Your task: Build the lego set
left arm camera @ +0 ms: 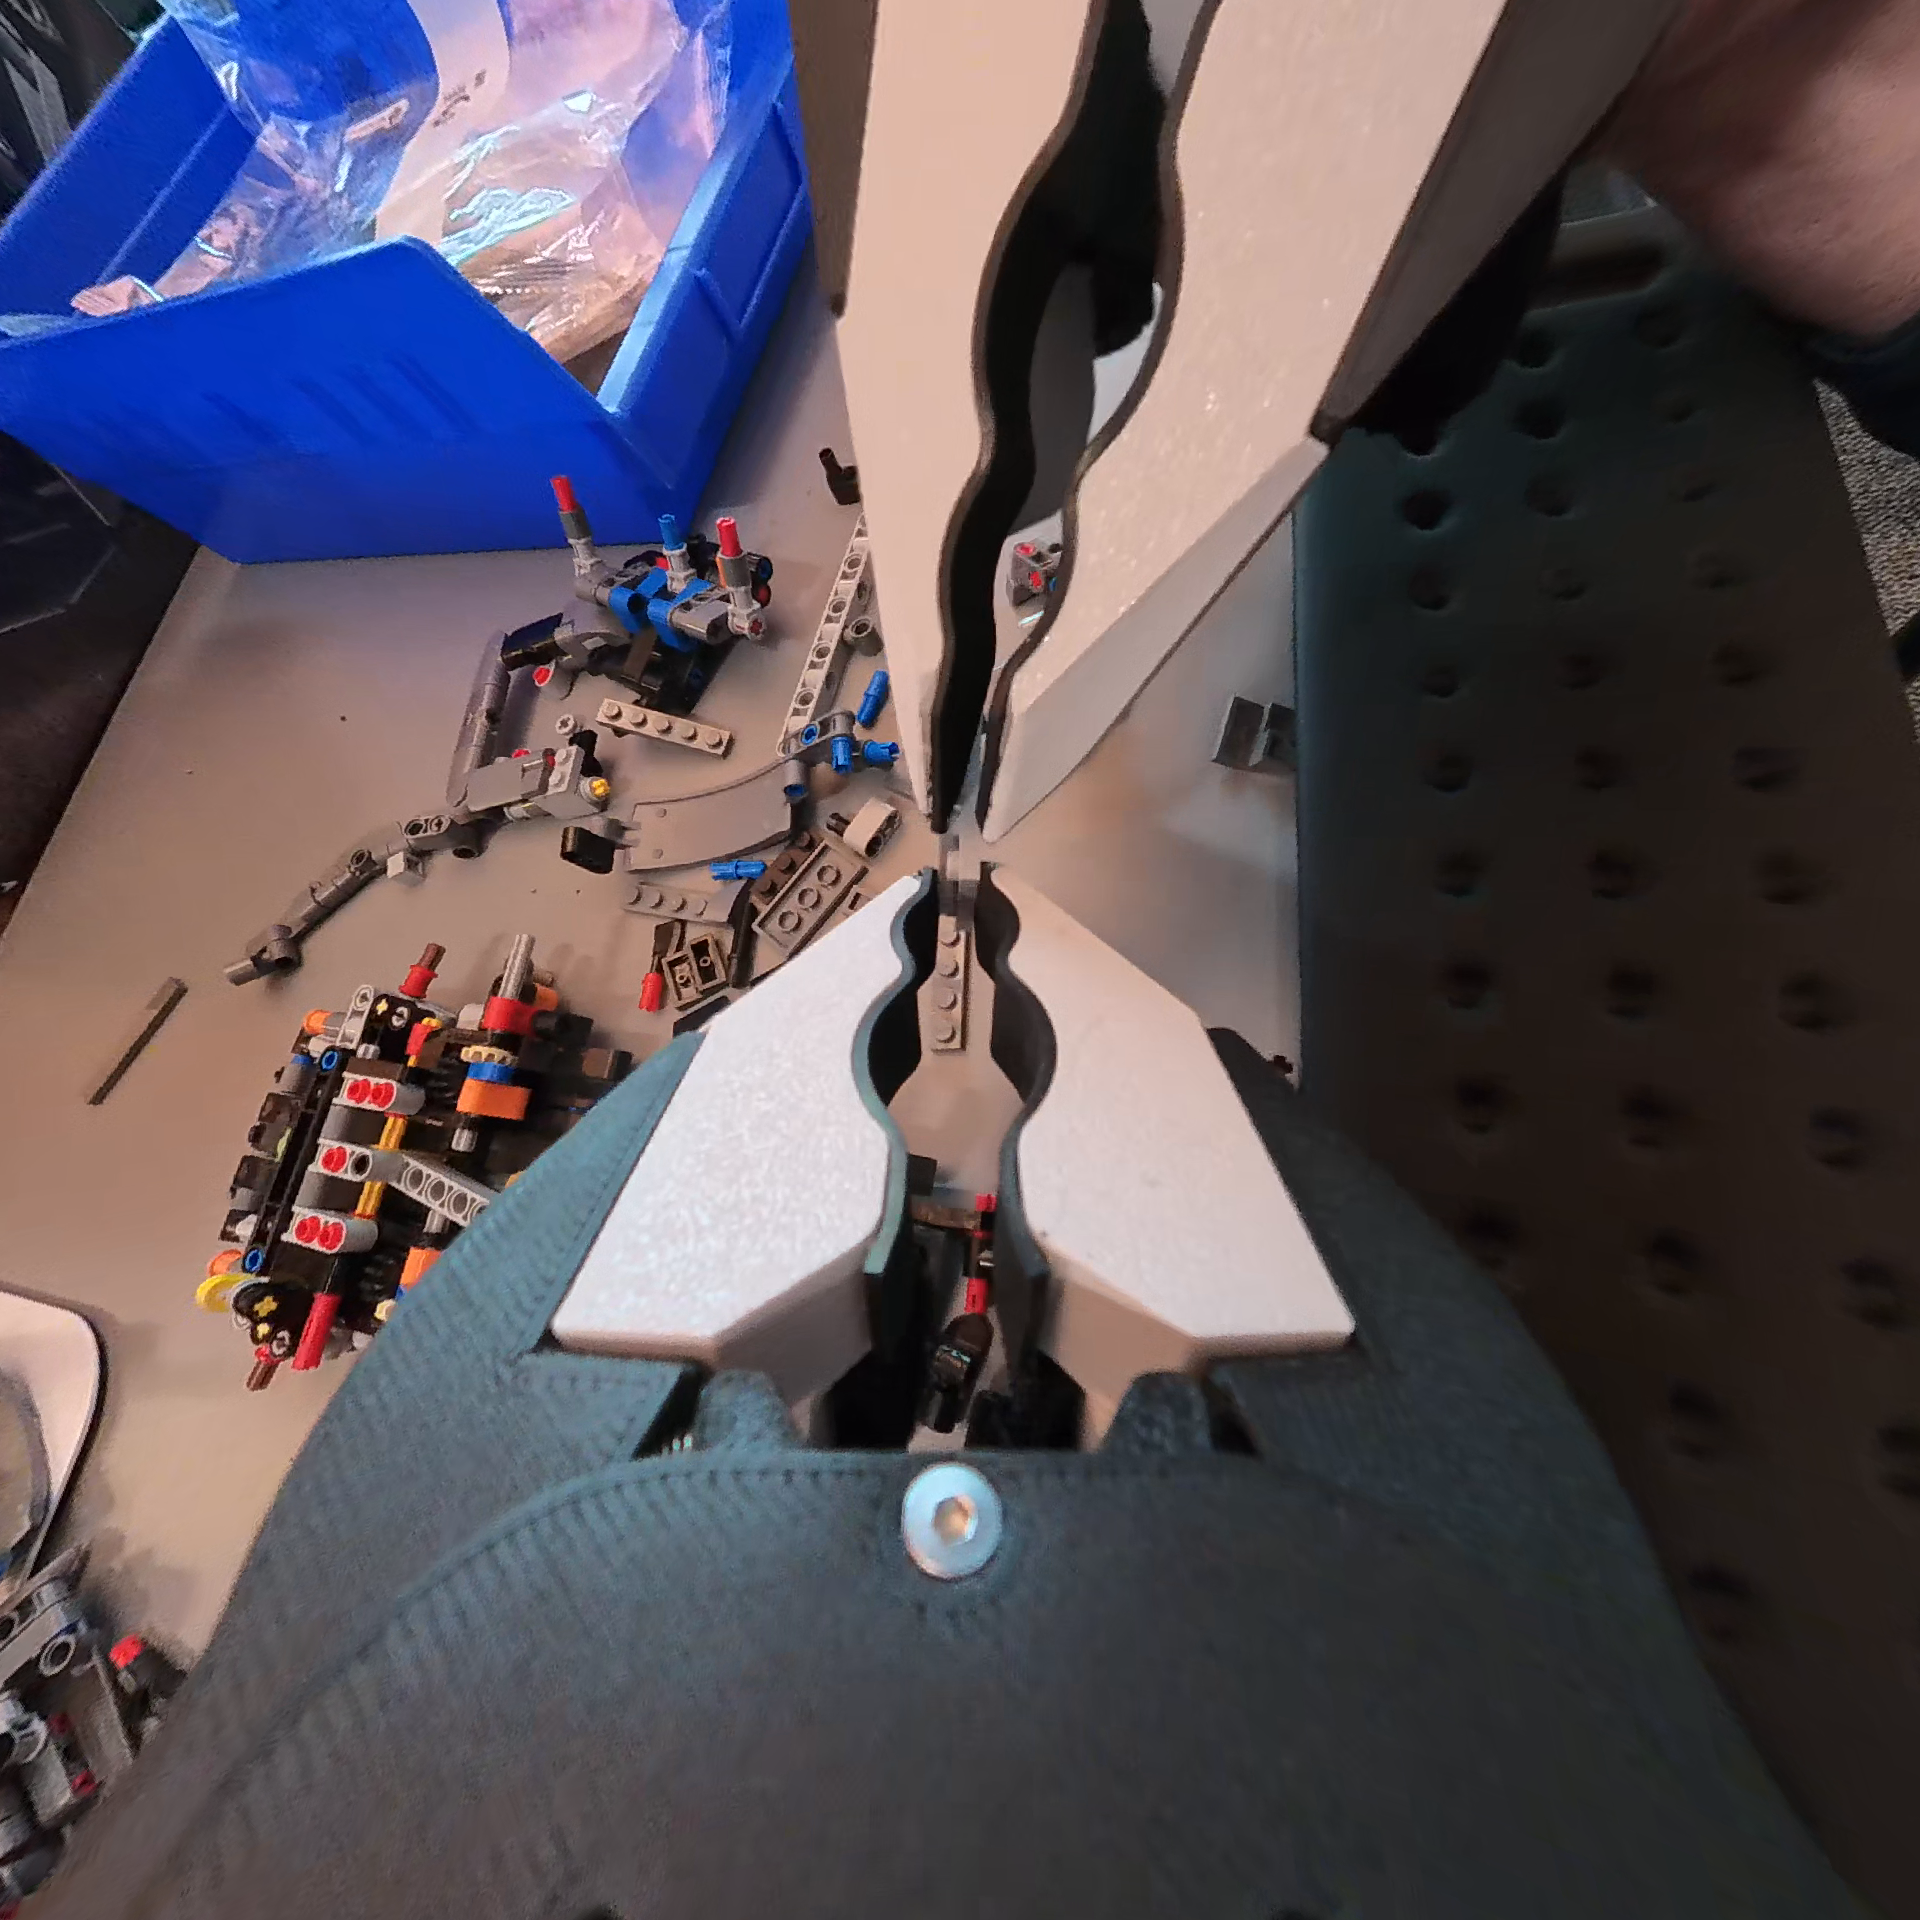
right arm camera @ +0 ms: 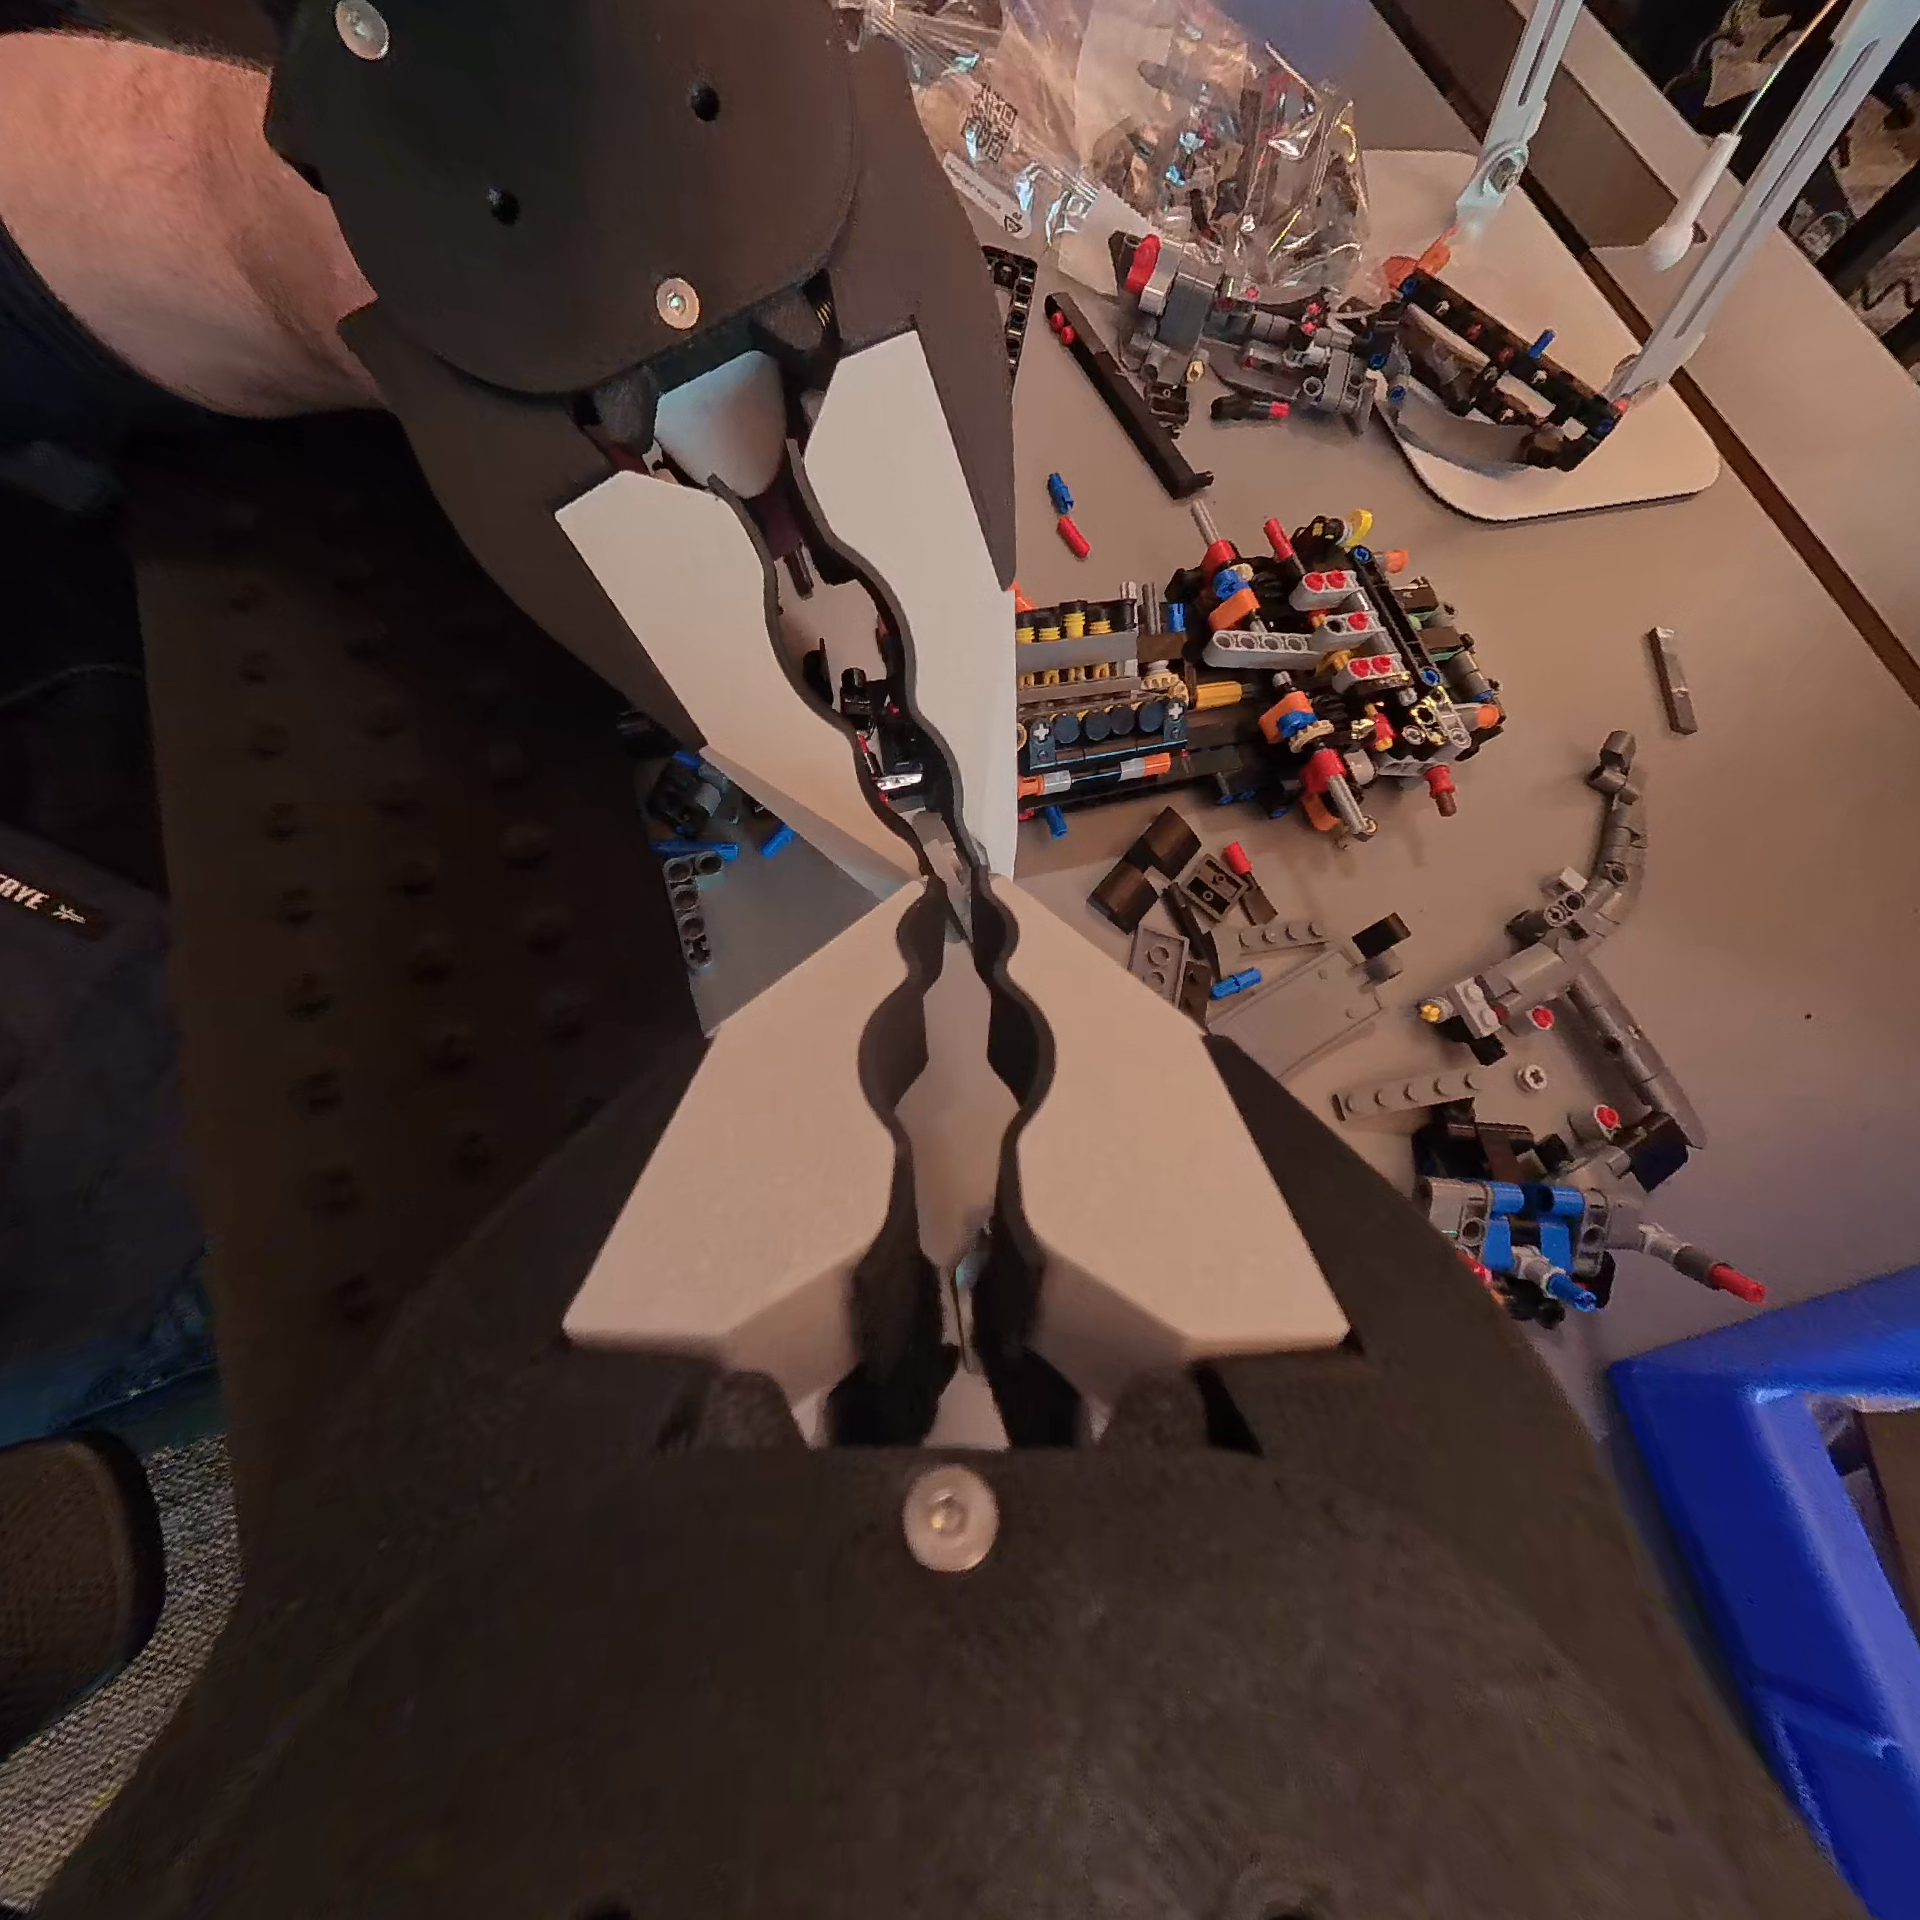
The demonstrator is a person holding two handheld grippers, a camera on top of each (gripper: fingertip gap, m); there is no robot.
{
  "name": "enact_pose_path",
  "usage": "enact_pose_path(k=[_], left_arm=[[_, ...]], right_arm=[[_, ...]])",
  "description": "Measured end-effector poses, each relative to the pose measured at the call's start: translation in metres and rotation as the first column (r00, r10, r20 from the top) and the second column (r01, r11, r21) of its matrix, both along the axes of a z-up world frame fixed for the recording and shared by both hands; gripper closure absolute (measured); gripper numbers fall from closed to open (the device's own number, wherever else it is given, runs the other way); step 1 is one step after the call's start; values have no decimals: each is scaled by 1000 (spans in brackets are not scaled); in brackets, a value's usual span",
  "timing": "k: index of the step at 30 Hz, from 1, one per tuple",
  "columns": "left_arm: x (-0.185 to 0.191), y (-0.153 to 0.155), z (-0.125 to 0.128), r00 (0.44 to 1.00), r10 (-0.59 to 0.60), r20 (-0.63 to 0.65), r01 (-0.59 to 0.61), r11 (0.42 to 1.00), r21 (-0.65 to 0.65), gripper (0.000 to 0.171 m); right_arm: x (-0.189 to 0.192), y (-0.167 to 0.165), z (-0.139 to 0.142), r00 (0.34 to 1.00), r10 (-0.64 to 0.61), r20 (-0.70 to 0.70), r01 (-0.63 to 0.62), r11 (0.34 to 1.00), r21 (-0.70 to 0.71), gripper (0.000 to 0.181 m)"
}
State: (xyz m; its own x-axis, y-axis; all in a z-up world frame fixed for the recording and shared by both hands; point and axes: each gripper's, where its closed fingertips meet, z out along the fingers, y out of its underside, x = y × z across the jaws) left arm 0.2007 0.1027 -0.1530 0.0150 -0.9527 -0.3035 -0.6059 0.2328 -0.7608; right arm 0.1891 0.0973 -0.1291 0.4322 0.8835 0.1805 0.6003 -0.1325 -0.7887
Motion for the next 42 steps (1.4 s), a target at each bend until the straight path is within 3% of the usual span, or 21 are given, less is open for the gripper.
enact_pose_path(k=[11, 14, 20, 23, 27, 33, 42], left_arm=[[-3, 3, 0, 1000, 10, 4, -10, 1000, -16, 168], [-4, 4, -1, 1000, 15, -5, -15, 1000, -14, 168], [-3, 0, 3, 1000, -5, 14, 6, 1000, -31, 168], [-3, -2, 3, 1000, -20, 12, 20, 1000, -20, 167], [-4, -2, 1, 1000, -22, 8, 22, 999, -34, 168], [-6, -4, 18, 992, -20, 126, 48, 973, -225, 167], [-10, -10, 39, 962, 0, 273, 148, 841, -521, 166]], right_arm=[[3, -4, 16, 996, 12, -85, -11, 1000, 10, 181], [2, -4, 7, 999, 15, -45, -15, 1000, 5, 181], [8, 7, -6, 998, -36, 44, 35, 999, 32, 162], [7, 4, -8, 998, -21, 65, 19, 999, 38, 175], [6, 3, -11, 994, -15, 110, 8, 998, 61, 177], [2, 3, 3, 990, -14, 140, -13, 982, 191, 177], [-5, -1, 26, 986, -23, 165, -38, 934, 355, 178]])
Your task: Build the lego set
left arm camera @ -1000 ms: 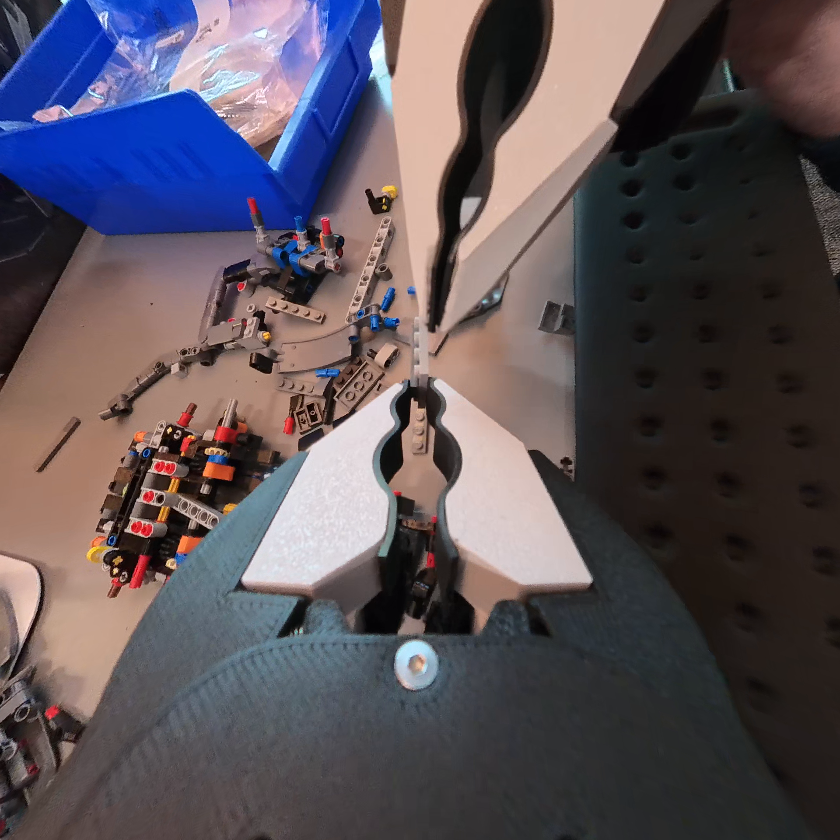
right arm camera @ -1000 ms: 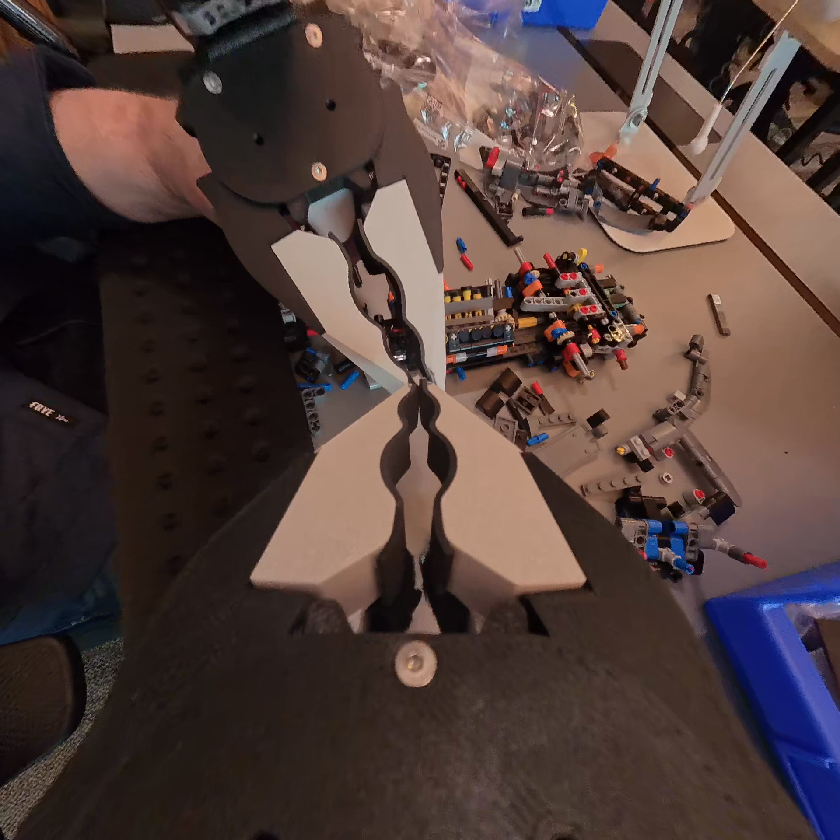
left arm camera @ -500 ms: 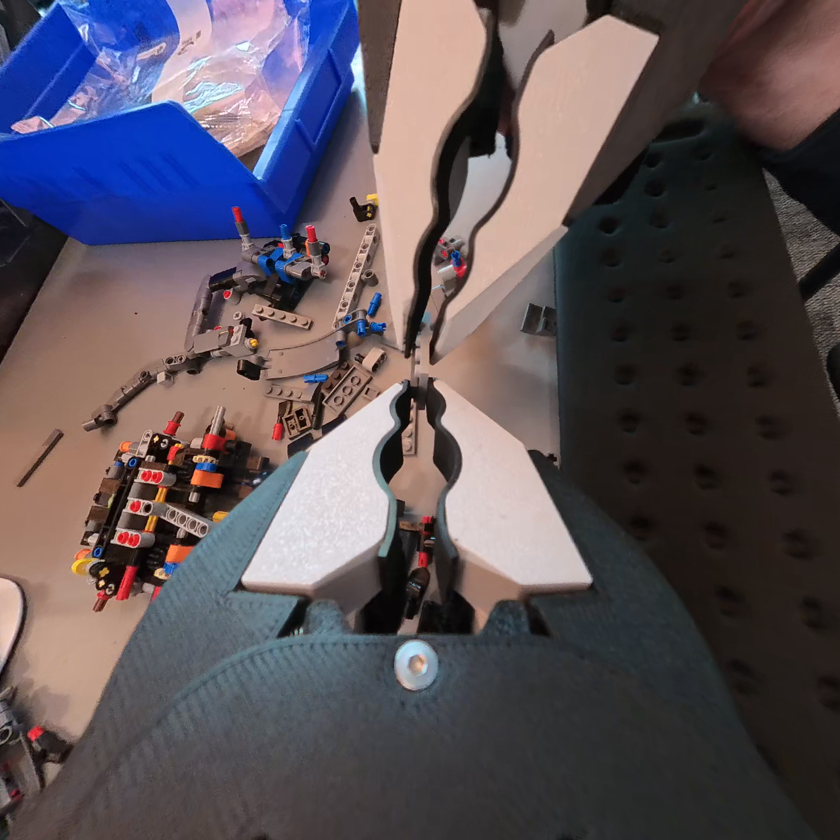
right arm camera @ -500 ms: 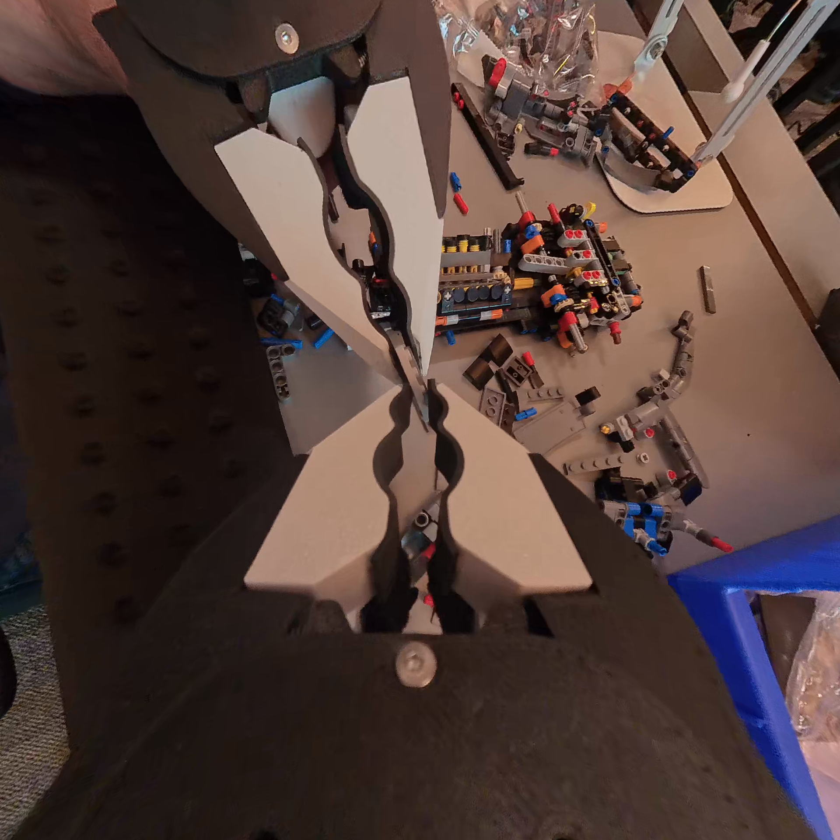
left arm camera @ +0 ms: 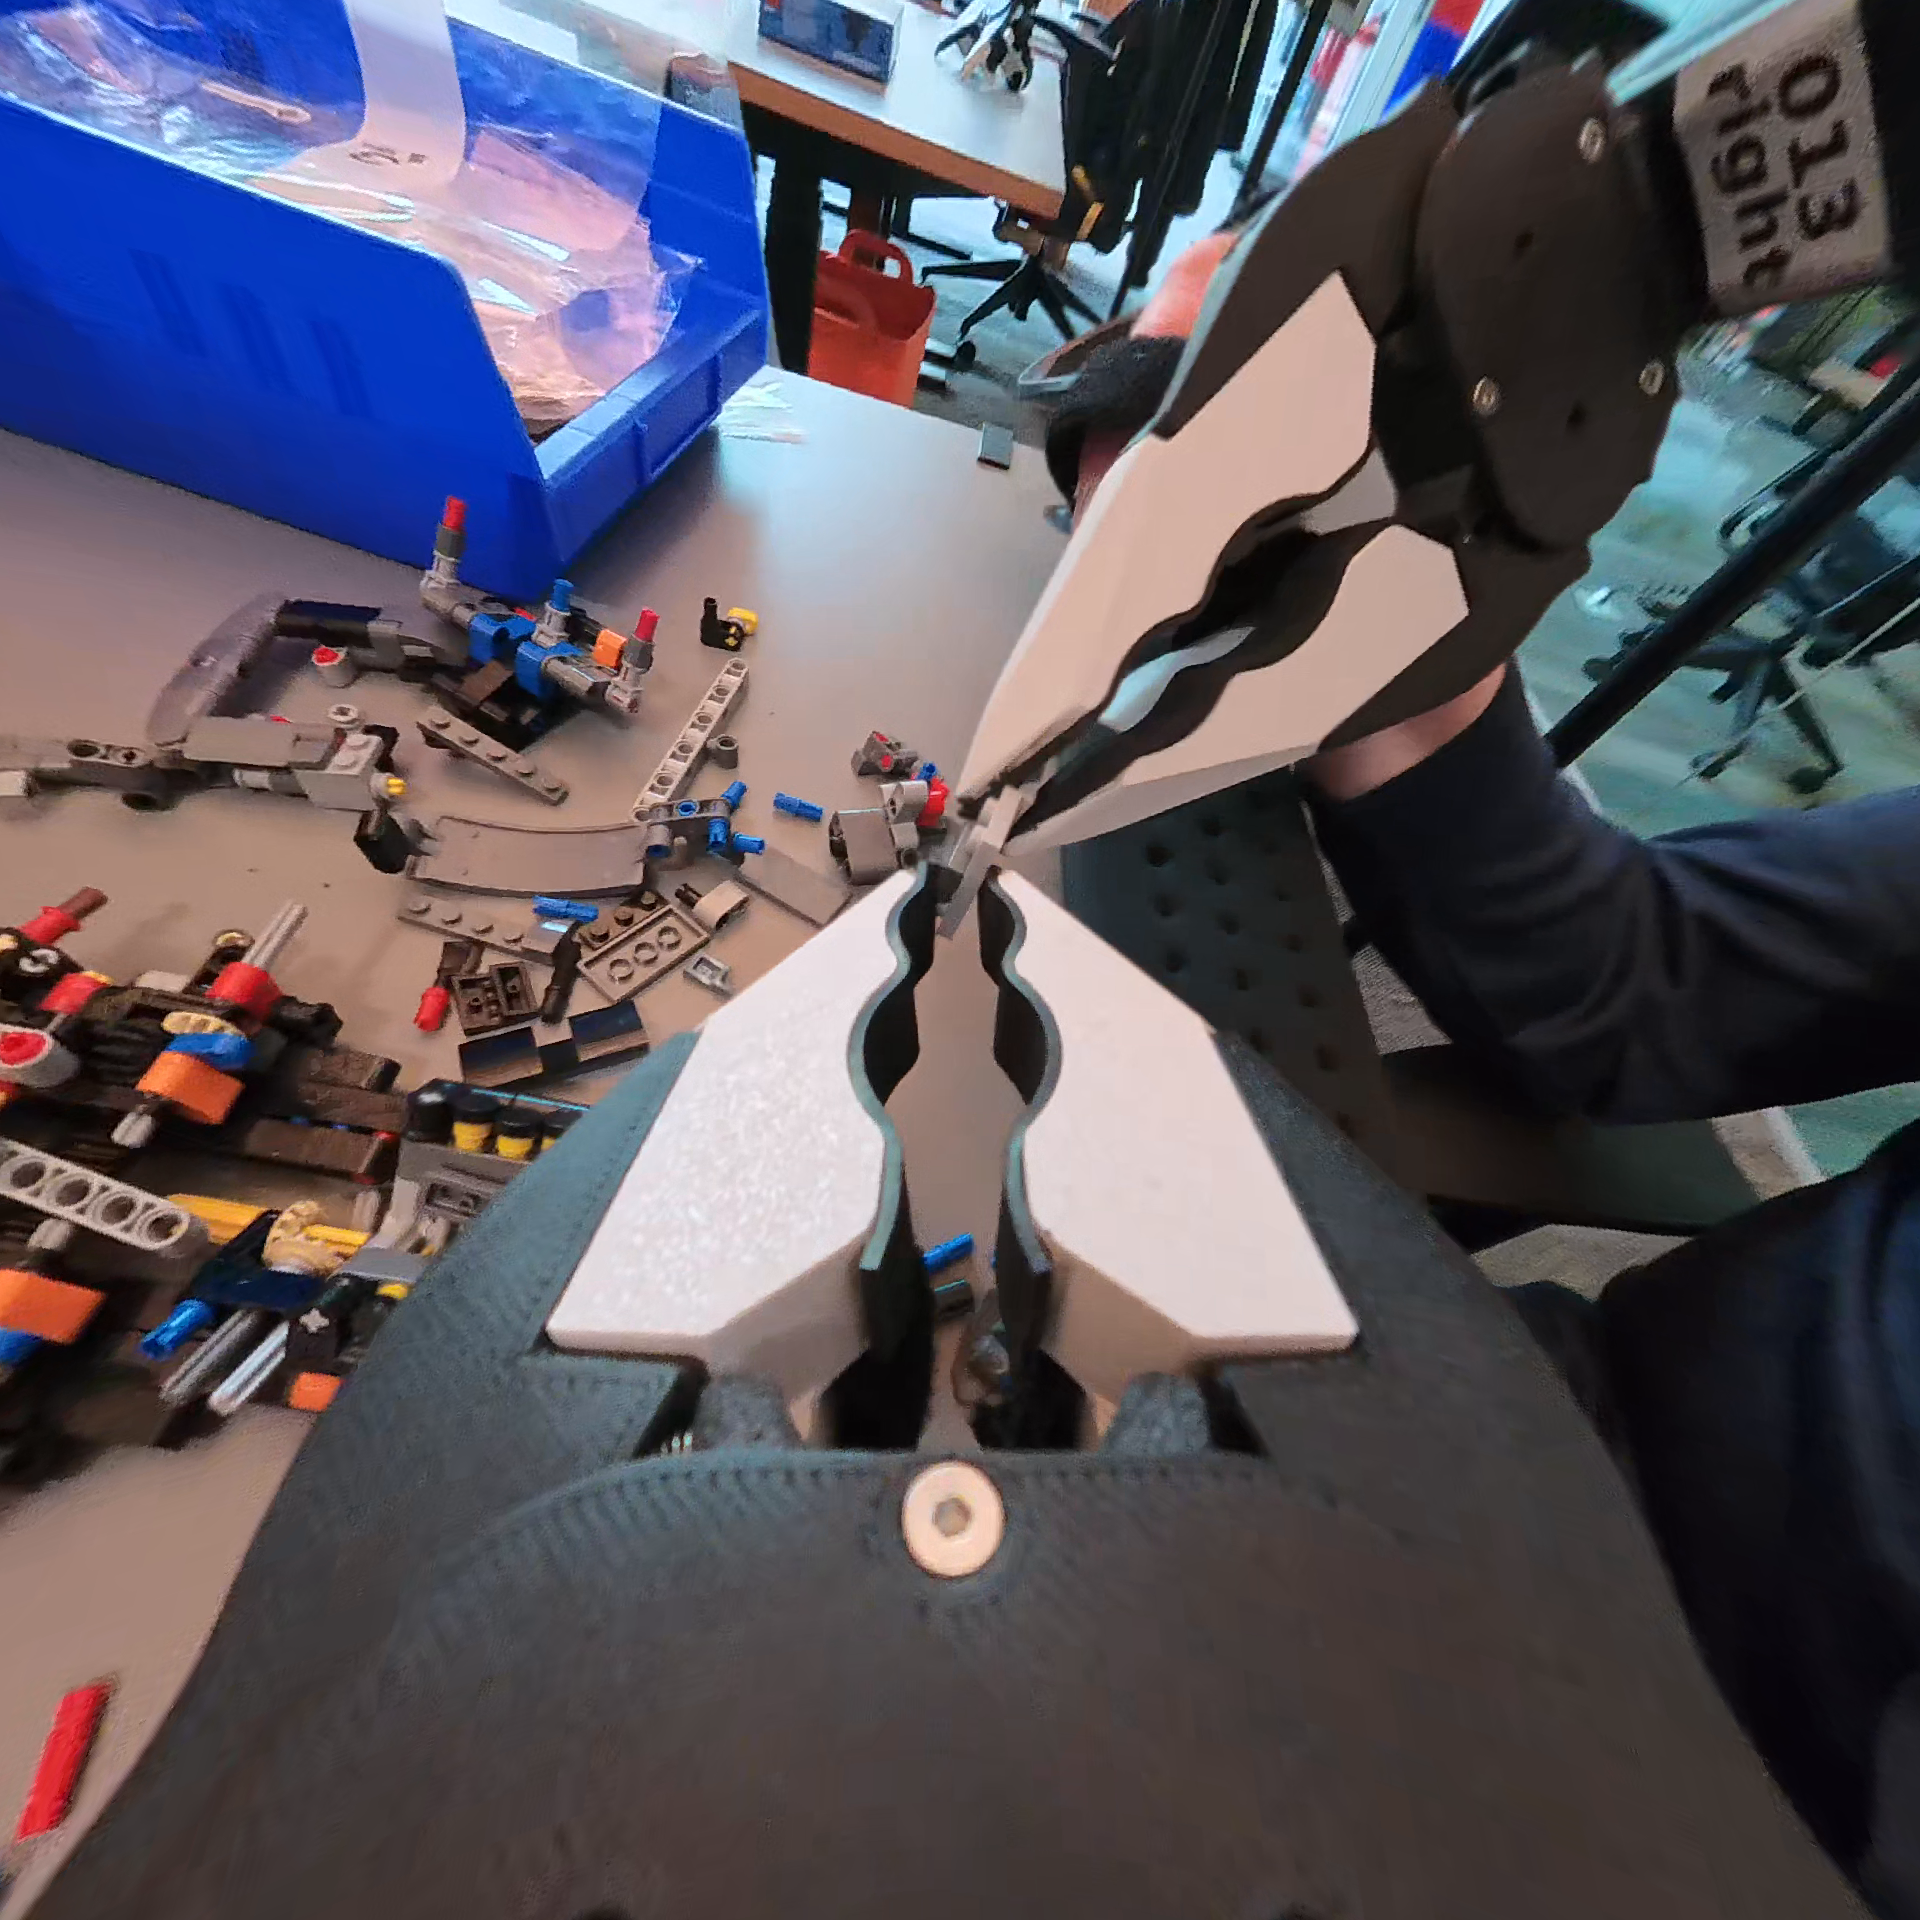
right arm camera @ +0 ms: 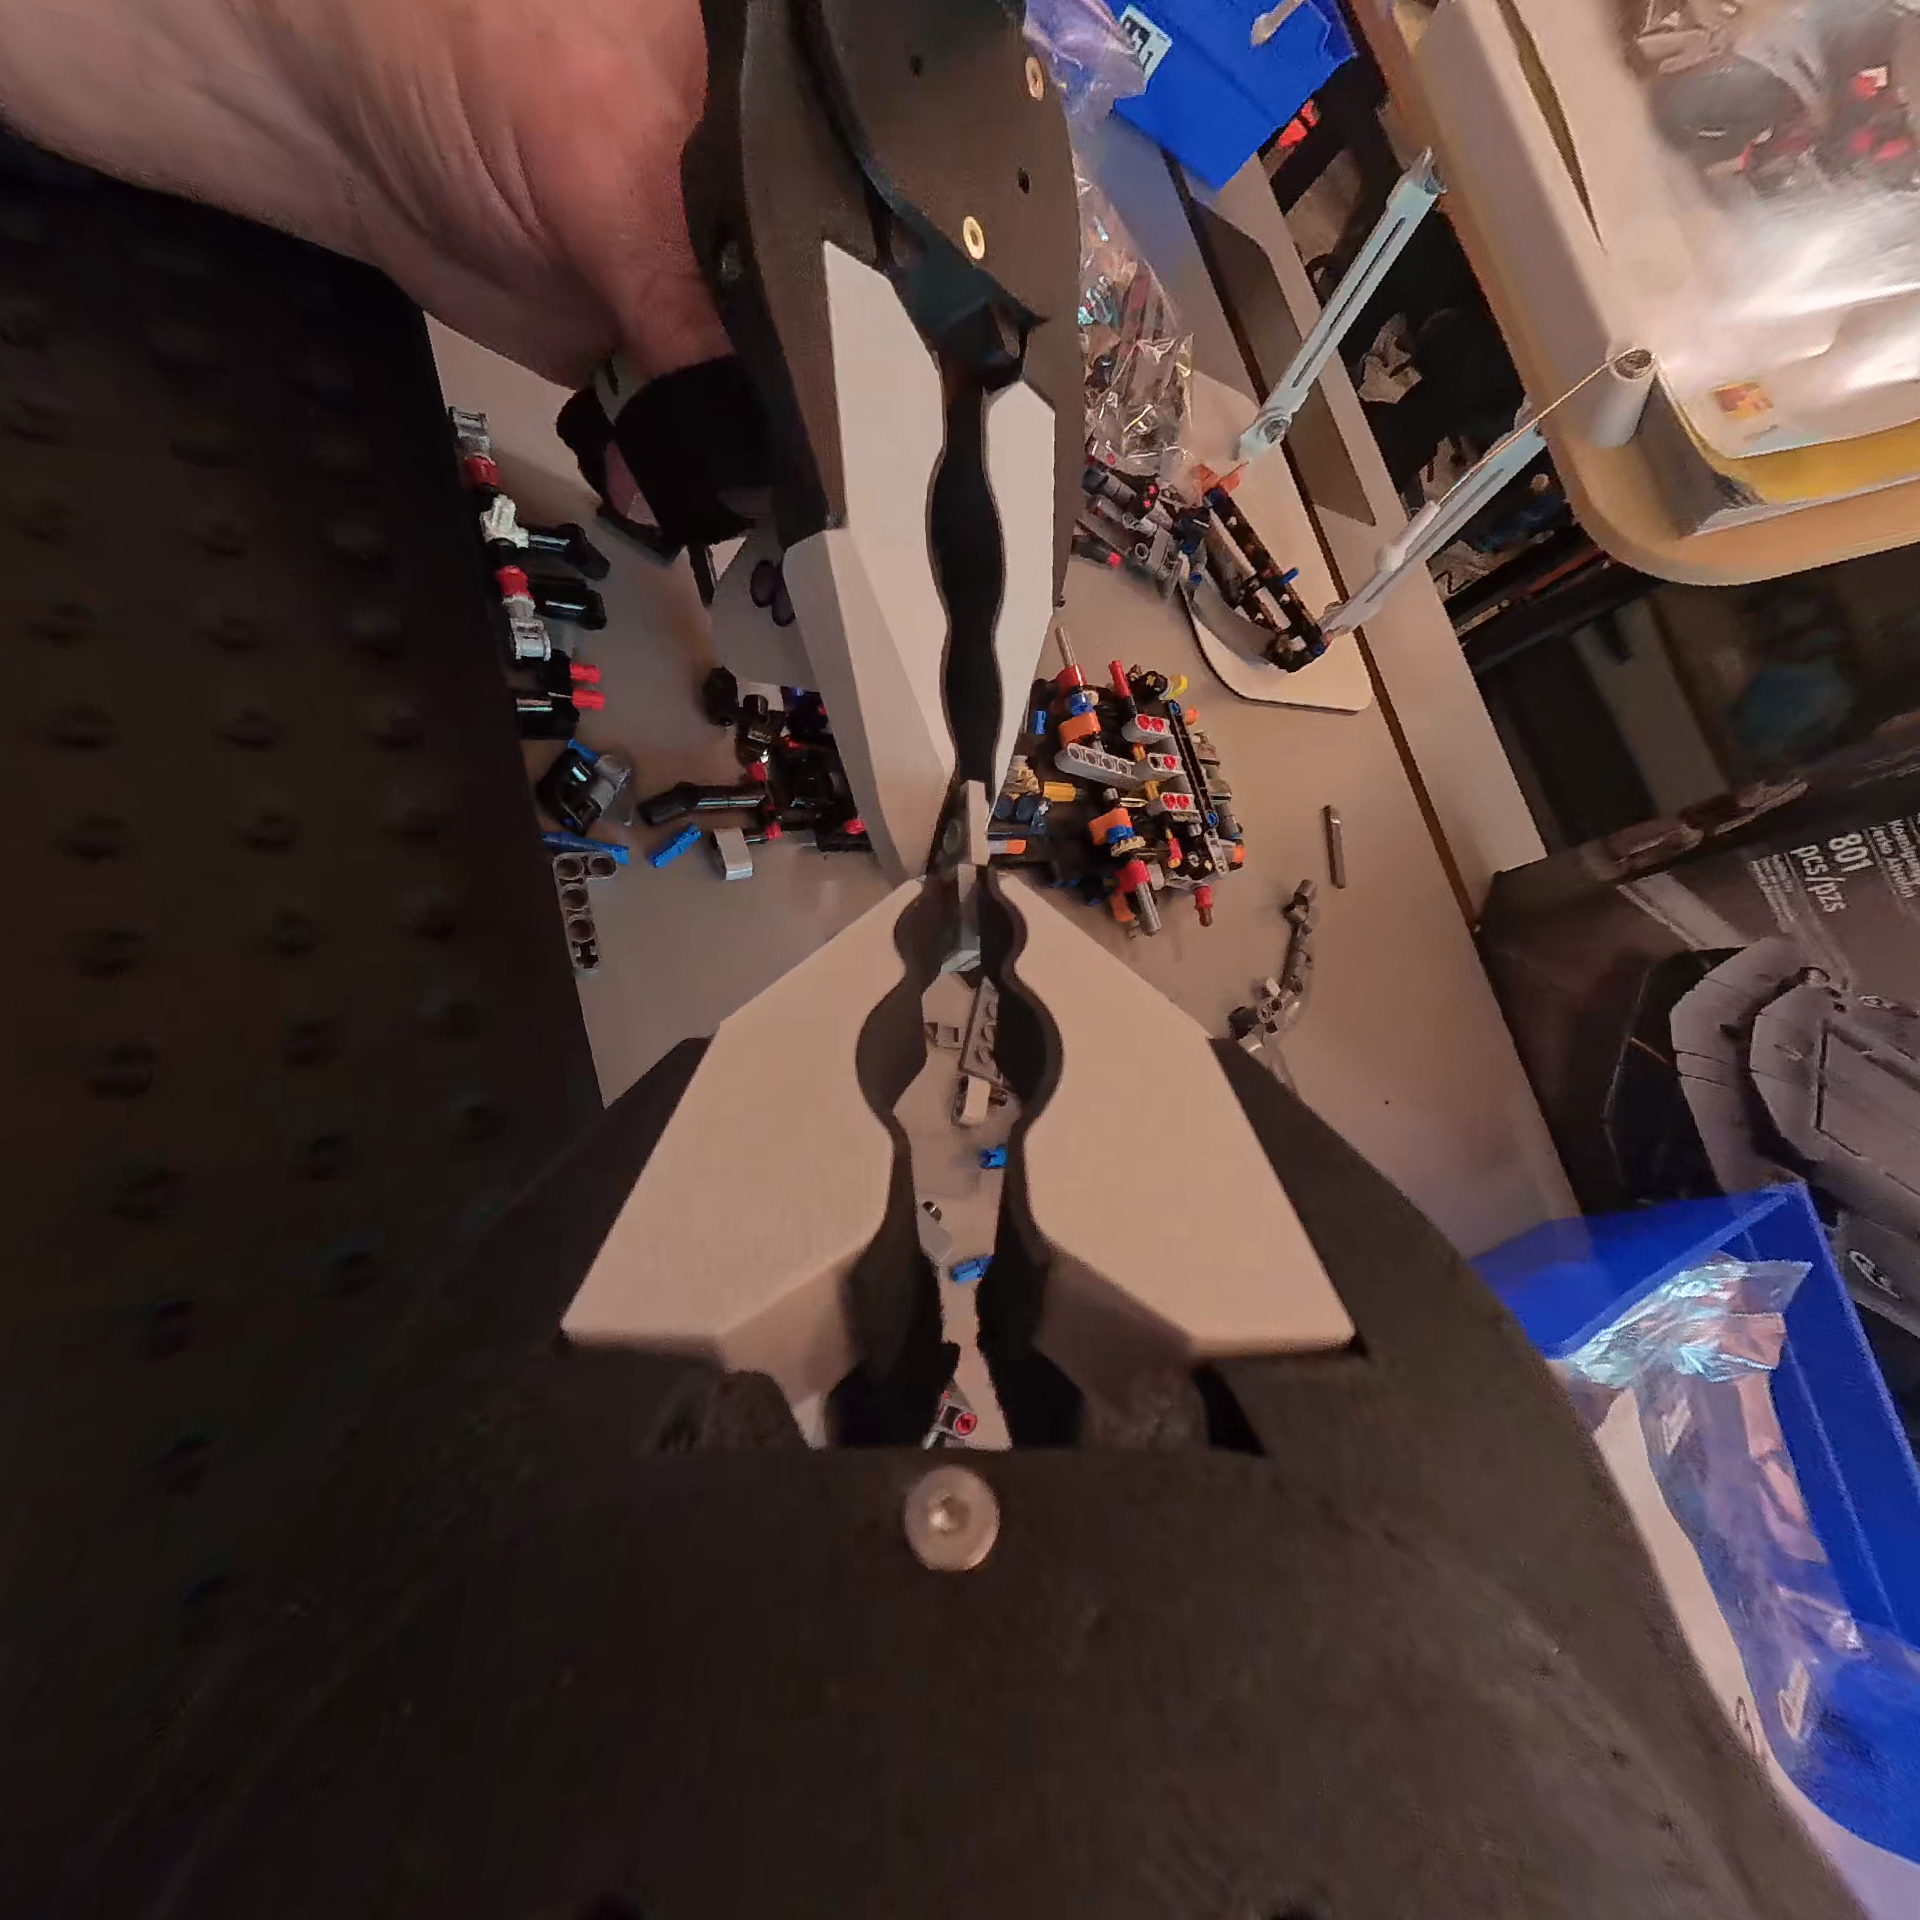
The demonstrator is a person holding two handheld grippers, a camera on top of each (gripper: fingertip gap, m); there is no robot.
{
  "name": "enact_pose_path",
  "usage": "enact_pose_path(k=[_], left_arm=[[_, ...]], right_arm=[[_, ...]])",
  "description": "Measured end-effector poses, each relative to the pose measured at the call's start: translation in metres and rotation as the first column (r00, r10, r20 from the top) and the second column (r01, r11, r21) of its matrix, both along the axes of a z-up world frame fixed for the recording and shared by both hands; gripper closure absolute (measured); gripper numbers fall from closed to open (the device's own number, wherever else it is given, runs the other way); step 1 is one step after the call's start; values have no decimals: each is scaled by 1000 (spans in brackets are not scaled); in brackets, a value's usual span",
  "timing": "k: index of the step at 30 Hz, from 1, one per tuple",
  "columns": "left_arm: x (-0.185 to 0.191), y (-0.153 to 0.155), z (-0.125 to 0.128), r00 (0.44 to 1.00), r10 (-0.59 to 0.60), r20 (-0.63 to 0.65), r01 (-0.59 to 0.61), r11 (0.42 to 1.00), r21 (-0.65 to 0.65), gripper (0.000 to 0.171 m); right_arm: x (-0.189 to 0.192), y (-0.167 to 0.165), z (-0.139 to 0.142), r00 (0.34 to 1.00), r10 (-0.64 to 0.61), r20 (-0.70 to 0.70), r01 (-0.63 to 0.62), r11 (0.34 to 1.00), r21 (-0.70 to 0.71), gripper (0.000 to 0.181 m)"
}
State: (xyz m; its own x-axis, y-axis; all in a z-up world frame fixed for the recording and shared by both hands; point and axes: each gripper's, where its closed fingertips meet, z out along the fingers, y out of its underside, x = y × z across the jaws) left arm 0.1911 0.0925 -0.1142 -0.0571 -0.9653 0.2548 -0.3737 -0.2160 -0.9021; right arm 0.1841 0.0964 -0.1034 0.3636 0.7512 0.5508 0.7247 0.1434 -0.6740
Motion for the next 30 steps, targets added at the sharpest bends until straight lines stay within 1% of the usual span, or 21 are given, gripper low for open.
enact_pose_path(k=[2, 3, 6, 9, 13, 15, 16, 17, 18, 19, 20, 21, 23, 26, 28, 30], left_arm=[[-1, 0, 1, 1000, -4, 8, 4, 1000, -29, 166], [-1, 0, 1, 1000, -2, 5, 2, 1000, -21, 166], [0, 2, -7, 999, 17, -44, -14, 998, 58, 168], [1, 1, -11, 998, 19, -65, -13, 997, 82, 168], [1, 1, -9, 999, 16, -52, -13, 998, 54, 167], [1, 2, -5, 1000, 14, -27, -14, 1000, -5, 167], [0, 6, -5, 999, 36, -24, -36, 999, -25, 168], [-3, 18, -4, 996, 92, -20, -93, 995, -36, 168], [-6, 22, 1, 995, 101, 9, -100, 992, -78, 168], [-9, 21, 10, 995, 80, 56, -74, 992, -97, 168], [-10, 20, 15, 994, 77, 74, -72, 995, -70, 169], [-10, 18, 14, 995, 79, 68, -76, 996, -34, 168], [-6, 15, 6, 996, 80, 28, -80, 997, -9, 168], [-3, 19, -8, 994, 99, -46, -96, 993, 67, 168], [-3, 19, -11, 993, 103, -61, -99, 992, 78, 168], [-3, 20, -11, 992, 106, -63, -101, 991, 85, 168]], right_arm=[[-1, 0, 2, 1000, 1, -2, -1, 1000, 13, 178], [-1, 0, 2, 1000, 2, -11, -2, 1000, 7, 178], [1, 4, -3, 998, -14, -57, 10, 998, -68, 176], [4, 5, -8, 999, -9, -45, 5, 998, -70, 173], [5, 3, -8, 1000, -7, -22, 6, 999, -50, 176], [4, 3, -5, 1000, -7, -15, 6, 1000, -16, 177], [4, 3, -3, 1000, -6, -10, 6, 1000, -2, 177], [1, 1, -2, 1000, 7, -4, -7, 1000, 6, 179], [-3, -3, -1, 1000, 30, -7, -30, 999, 18, 180], [-4, -2, 2, 1000, 24, -10, -24, 999, 34, 180], [0, 4, 2, 1000, -13, -2, 13, 999, 31, 180], [2, 6, -1, 1000, -27, -4, 27, 1000, 5, 180], [4, 5, -9, 999, -8, -44, 5, 998, -67, 179], [11, 9, -28, 999, -36, -28, 31, 985, -168, 178], [11, 10, -32, 999, -47, -21, 42, 981, -190, 178], [7, 9, -32, 998, -36, -47, 25, 977, -213, 177]])
